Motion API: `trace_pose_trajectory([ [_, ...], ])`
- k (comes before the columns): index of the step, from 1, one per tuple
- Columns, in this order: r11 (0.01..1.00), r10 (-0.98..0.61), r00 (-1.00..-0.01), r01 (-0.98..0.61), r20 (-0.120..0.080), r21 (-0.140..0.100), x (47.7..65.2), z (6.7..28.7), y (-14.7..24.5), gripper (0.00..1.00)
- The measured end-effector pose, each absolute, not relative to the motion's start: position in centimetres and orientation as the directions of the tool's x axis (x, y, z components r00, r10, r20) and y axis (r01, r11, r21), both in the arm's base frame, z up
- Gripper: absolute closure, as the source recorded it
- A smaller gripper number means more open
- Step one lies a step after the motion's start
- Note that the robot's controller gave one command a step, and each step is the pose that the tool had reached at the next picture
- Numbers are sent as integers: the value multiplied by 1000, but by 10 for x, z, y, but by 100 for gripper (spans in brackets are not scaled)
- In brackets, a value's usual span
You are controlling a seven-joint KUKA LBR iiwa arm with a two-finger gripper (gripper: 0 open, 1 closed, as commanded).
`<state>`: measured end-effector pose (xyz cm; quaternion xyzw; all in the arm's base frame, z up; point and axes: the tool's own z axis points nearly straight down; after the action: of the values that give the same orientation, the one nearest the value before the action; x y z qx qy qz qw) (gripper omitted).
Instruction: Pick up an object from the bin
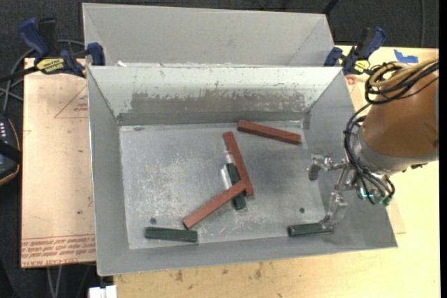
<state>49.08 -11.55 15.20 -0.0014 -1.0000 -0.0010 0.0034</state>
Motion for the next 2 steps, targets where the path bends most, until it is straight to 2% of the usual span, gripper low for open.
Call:
trace_pose_trajectory([
  [1, 999, 44, -999, 44, -1, 4, 488, 170, -61, 0],
  [2, 996, 88, -996, 88, 3, 5, 484, 143, 24, 0],
])
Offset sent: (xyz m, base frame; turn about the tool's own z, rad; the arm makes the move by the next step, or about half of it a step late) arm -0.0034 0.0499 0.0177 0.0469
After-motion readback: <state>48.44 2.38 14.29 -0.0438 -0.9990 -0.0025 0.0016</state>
